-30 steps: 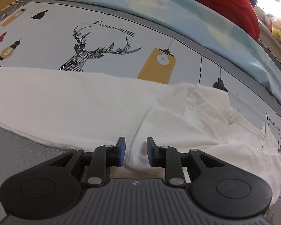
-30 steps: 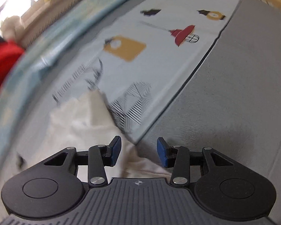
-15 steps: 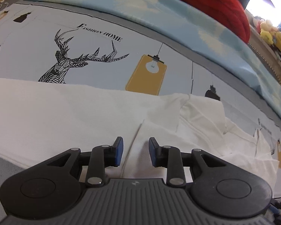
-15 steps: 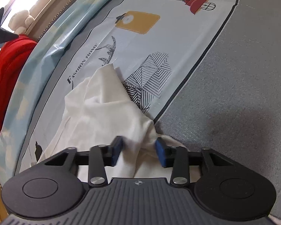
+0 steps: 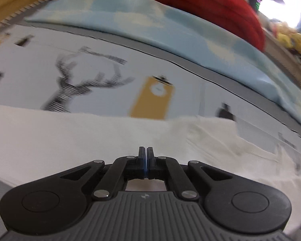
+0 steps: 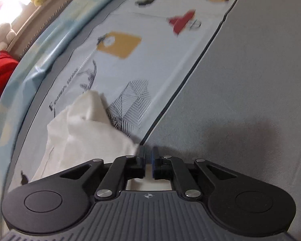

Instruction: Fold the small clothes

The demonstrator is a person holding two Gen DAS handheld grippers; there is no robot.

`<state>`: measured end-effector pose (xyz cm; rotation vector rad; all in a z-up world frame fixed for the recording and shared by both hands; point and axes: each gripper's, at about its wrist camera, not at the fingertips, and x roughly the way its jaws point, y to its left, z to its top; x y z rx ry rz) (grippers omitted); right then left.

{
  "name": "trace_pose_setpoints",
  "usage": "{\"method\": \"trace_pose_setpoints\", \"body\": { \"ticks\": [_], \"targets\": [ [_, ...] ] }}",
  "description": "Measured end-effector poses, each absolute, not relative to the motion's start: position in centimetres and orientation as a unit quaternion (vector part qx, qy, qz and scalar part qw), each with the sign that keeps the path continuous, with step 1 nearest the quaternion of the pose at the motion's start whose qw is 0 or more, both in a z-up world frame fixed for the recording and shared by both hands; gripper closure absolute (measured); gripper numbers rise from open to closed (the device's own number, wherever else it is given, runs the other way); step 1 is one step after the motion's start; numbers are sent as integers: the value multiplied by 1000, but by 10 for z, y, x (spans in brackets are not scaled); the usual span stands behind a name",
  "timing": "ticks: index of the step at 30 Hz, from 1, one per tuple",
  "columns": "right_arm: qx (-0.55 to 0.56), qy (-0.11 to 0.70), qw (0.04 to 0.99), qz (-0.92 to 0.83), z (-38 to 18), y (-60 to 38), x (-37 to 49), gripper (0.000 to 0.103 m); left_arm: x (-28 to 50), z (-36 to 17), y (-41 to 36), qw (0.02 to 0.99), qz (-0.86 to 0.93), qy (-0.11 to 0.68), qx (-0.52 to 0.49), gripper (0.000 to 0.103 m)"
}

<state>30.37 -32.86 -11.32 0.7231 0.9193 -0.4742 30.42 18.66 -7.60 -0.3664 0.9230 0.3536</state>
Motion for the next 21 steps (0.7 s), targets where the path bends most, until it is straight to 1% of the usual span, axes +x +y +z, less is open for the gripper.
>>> {"method": "trace_pose_setpoints", "body": {
  "ticks": [1,4,5,6,7,8,9,10,11,12,13,15,17,18,21],
  "targets": [
    [320,413,822,-226,-106,-323,302,90,304,-76,191,860,182,444,-174,103],
    [288,363,864,-197,-83,-308,301,85,300,-77,194,853,174,452,-193,102],
    [286,355,871,-182,-79,-304,302,84,300,-75,189,856,155,454,-194,100],
    [287,355,874,-166,-78,-300,304,80,300,-72,181,861,133,454,-187,96],
    [293,364,871,-153,-81,-298,307,77,300,-70,172,867,109,454,-176,92],
    [303,381,861,-147,-87,-298,310,75,300,-71,164,869,90,458,-166,89],
    [311,407,846,-149,-97,-300,313,73,301,-76,157,866,70,469,-158,85],
    [311,442,826,-161,-109,-301,317,70,301,-84,152,859,60,485,-155,82],
    [305,475,806,-179,-122,-303,319,67,302,-95,150,847,59,506,-154,82],
    [309,487,794,-192,-130,-302,321,64,302,-106,150,831,65,531,-152,82],
    [324,478,792,-198,-133,-305,318,63,301,-113,153,821,73,546,-152,83],
    [308,475,799,-205,-123,-299,321,59,298,-107,159,824,79,537,-164,82],
    [290,457,816,-204,-109,-292,319,59,295,-90,166,839,91,508,-170,81],
    [284,447,825,-200,-102,-289,319,59,293,-82,172,848,103,490,-173,79],
    [261,429,844,-186,-88,-273,319,59,285,-71,196,855,158,460,-183,78]
  ]
}}
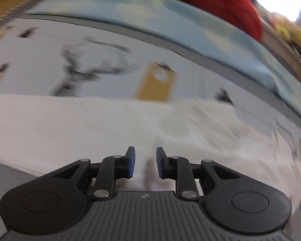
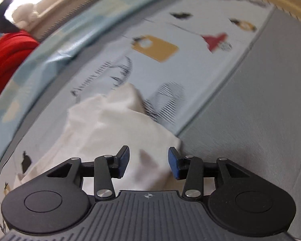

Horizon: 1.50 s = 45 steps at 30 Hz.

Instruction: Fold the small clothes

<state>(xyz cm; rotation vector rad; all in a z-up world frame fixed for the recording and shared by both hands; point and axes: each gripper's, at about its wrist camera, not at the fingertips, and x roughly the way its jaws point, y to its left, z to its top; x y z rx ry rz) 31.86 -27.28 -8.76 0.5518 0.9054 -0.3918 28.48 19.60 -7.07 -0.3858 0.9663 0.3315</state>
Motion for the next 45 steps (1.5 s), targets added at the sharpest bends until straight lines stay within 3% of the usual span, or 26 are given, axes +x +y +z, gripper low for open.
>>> {"method": "trace_pose_setpoints", "body": {
  "ticks": [5,10,17,21,35,36,37,38,39,45],
  "targets": [
    [221,422,865,-158,-75,-245,323,59,263,-73,247,840,233,446,-202,78],
    [194,419,878,-127,-65,-208,319,59,236,-81,310,814,312,437,-221,56],
    [169,418,887,-102,-59,-171,317,59,197,-92,376,777,374,449,-234,56],
    [157,419,889,-100,-57,-159,317,59,182,-97,401,760,398,445,-256,44],
    [169,420,887,-93,-51,-158,320,59,146,-98,440,693,510,401,-316,41],
    [168,421,887,-92,-51,-160,320,59,144,-100,442,690,510,400,-322,43],
    [168,422,886,-92,-51,-161,320,59,142,-101,444,692,511,394,-323,55],
    [168,422,886,-92,-51,-163,320,59,140,-100,443,699,510,386,-320,71],
    [169,422,886,-91,-51,-165,320,59,140,-98,443,709,504,378,-317,99],
    [174,427,884,-81,-49,-174,318,59,164,-66,411,771,467,346,-258,100]
  ]
}}
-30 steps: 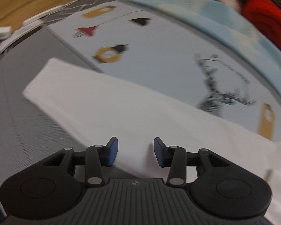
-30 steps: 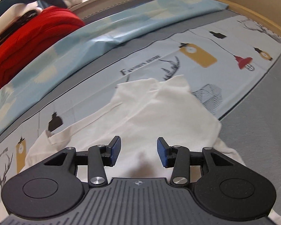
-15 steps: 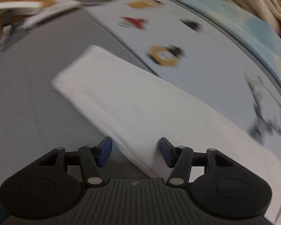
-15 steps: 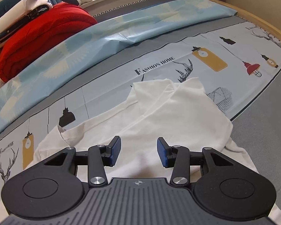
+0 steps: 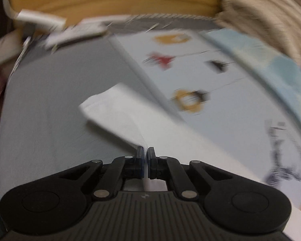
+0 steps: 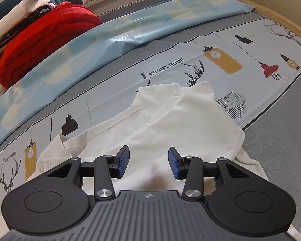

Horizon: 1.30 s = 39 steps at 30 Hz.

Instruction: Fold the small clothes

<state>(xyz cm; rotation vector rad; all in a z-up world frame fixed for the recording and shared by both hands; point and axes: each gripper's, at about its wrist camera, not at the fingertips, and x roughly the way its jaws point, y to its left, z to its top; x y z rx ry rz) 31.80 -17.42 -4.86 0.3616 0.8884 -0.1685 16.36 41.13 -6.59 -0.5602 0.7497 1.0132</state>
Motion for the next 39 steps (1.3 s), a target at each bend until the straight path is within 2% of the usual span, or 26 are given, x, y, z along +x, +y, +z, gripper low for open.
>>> {"method": "trace_pose_setpoints", "body": {
  "ticks": [4,9,11,12,15,16,18,24,31,37,39],
  "targets": [
    [174,420,887,-78,-44,-182,315,59,193,-29,362,835,361,329,-253,100],
    [177,422,886,-75,-46,-194,310,59,229,20,258,896,176,316,-256,101],
    [180,421,887,-64,-48,-199,306,72,239,32,202,911,93,308,-259,101],
    [181,418,888,-61,-48,-201,305,82,243,35,175,915,55,306,-258,101],
    [184,416,888,-70,-50,-214,300,82,252,38,91,907,-85,321,-261,99],
    [187,417,886,-75,-51,-219,299,82,258,34,68,889,-147,345,-262,89],
    [194,421,882,-87,-56,-232,299,82,267,26,46,871,-191,375,-254,87],
    [215,433,869,-107,-70,-255,299,75,292,-4,114,870,4,405,-282,86],
    [214,439,871,-51,-87,-236,313,54,300,-32,175,835,117,453,-289,86],
    [274,479,830,-77,-118,-234,329,52,300,-25,187,842,116,448,-278,84],
    [281,483,826,-81,-125,-233,333,55,297,-20,185,842,115,449,-277,84]
  ]
}}
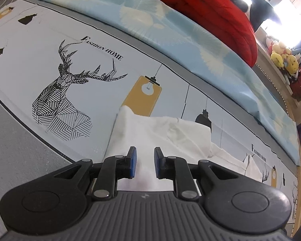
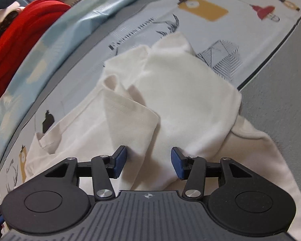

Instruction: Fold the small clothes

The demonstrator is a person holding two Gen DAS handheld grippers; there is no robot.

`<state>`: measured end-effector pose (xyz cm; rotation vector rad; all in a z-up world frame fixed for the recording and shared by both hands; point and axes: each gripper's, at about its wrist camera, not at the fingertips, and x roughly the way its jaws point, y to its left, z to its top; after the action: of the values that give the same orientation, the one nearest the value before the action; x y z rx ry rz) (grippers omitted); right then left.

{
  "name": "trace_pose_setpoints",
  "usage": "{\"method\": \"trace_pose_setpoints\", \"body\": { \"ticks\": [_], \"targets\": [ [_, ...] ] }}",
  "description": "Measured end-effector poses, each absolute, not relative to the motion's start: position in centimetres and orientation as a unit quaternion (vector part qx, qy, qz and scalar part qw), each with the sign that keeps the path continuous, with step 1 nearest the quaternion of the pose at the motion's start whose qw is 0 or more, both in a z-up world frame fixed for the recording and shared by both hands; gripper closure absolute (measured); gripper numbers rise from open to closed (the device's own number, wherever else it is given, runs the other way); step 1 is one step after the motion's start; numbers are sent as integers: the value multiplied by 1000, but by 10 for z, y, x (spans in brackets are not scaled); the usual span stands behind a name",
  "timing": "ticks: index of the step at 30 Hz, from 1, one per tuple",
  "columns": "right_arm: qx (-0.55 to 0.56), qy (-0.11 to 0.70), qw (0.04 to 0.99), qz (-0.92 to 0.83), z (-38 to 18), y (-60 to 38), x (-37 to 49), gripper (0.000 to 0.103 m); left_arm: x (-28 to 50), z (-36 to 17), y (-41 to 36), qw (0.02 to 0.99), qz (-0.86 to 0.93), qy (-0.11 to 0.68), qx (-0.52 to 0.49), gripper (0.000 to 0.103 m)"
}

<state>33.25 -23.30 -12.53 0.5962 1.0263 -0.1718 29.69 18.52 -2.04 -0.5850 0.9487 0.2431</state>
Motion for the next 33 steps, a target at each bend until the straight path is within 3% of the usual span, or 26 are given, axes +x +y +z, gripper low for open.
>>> {"method": "trace_pose_setpoints", "body": {
  "ticks": [2,3,9,10,15,17,19,26,30,33],
  "targets": [
    [293,476,827,-61,-127,-232,335,92,299,-22,188,840,112,452,-279,84],
    [311,465,828,-42,-125,-233,334,96,298,-22,190,839,109,452,-281,83],
    [278,316,905,-60,-61,-236,305,97,296,-24,195,834,99,461,-287,78],
    [262,317,907,-87,-57,-239,302,97,296,-25,196,833,99,462,-286,74],
    [242,408,863,-175,-84,-261,307,91,294,-31,196,828,99,474,-283,73],
    [265,414,851,-187,-89,-270,304,89,294,-33,194,828,94,477,-280,73],
    [269,406,853,-184,-87,-272,304,81,294,-36,192,825,88,482,-280,73],
    [288,419,837,-200,-91,-286,307,80,292,-67,197,793,92,524,-297,70],
    [286,424,833,-211,-92,-291,309,80,293,-91,193,796,159,564,-151,96],
    [281,402,845,-212,-82,-293,308,80,289,-79,206,807,163,531,-201,96]
  ]
}}
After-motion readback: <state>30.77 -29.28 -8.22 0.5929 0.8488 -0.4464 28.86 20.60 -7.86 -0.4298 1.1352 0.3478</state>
